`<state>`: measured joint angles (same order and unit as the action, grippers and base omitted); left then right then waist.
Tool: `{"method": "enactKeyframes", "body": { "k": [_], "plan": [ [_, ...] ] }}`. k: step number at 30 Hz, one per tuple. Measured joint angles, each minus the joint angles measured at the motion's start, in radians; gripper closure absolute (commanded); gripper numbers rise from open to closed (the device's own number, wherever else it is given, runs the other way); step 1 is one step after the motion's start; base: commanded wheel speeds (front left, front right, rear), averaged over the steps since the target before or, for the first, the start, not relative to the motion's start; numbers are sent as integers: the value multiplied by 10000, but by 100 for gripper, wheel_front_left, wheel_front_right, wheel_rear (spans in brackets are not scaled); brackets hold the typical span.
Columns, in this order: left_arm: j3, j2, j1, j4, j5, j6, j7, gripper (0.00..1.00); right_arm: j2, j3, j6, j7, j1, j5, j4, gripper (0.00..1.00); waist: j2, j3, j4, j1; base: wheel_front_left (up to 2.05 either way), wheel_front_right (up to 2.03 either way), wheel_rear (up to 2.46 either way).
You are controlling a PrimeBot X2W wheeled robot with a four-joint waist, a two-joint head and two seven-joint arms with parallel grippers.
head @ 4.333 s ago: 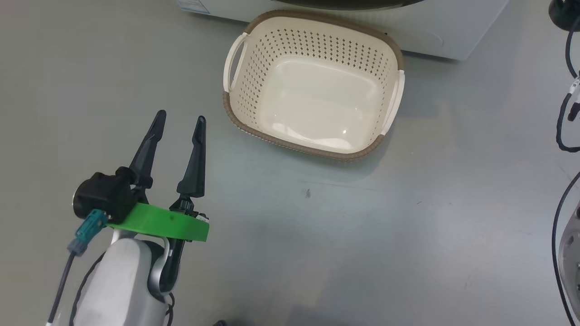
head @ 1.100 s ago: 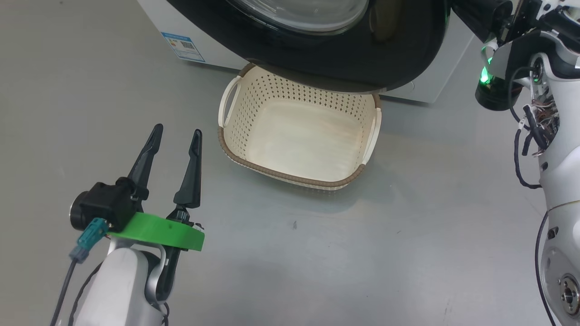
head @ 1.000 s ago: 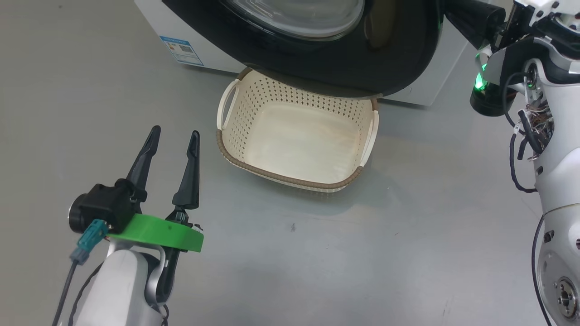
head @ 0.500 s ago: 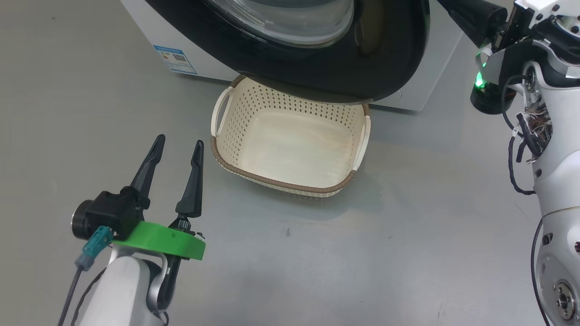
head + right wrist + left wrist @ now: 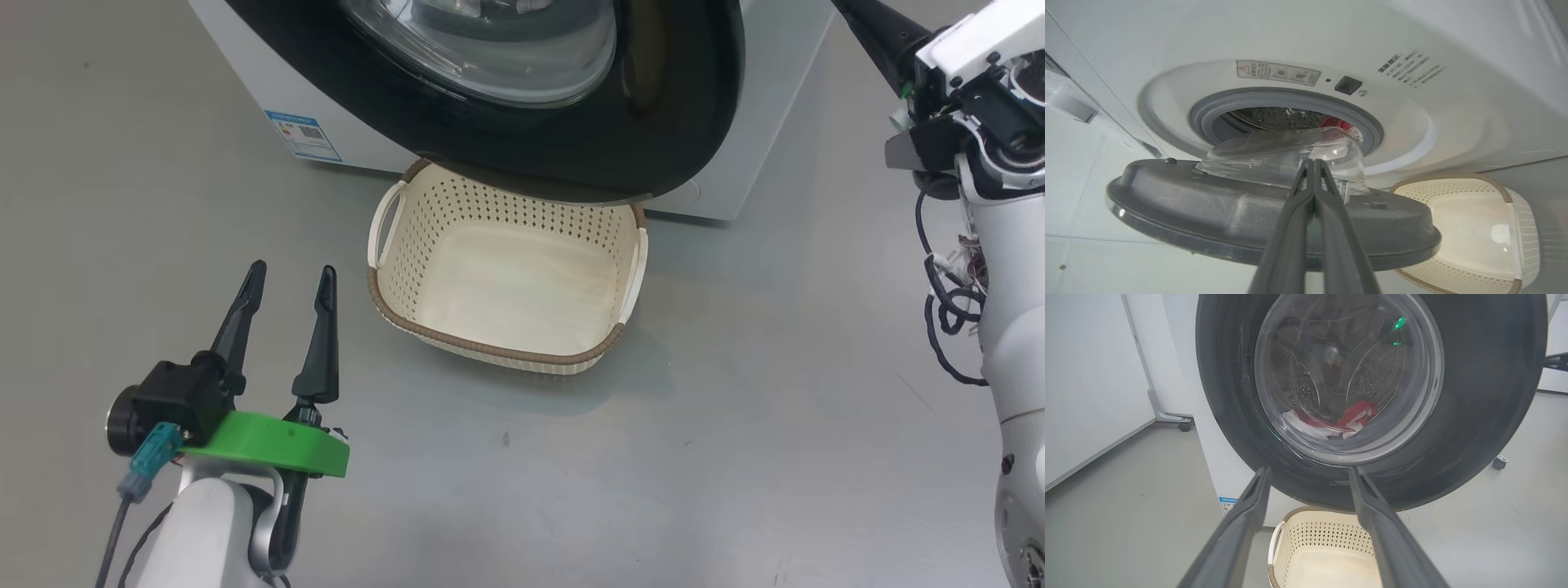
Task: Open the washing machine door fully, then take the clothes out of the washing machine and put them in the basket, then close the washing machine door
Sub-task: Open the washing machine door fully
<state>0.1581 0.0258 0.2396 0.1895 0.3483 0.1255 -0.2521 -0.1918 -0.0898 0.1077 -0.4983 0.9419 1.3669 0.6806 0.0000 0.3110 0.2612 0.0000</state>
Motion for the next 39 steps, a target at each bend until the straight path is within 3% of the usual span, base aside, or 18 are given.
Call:
{"method": "enactKeyframes", "body": {
  "k": [7,19,33,39],
  "plan": [
    [-169,6,-216,15,-56,0,0,0,-725,-1147,146,1104,-818,-1990,-658,100,0,-384,-312,0,0,0,0],
    [-550,123,-582,-42,-159,0,0,0,-1292,-3168,144,3751,-2532,-4780,-2938,100,0,-934,-990,0,0,0,0],
    [-560,136,-824,-102,-236,0,0,0,-1841,-3202,109,6078,-4475,-6282,-3377,100,0,-1276,-1437,0,0,0,0],
    [-564,136,-941,-138,-236,0,0,0,-1735,-3097,-382,6771,-5210,-6452,-3649,100,0,-1340,-1506,0,0,0,0]
  ]
}}
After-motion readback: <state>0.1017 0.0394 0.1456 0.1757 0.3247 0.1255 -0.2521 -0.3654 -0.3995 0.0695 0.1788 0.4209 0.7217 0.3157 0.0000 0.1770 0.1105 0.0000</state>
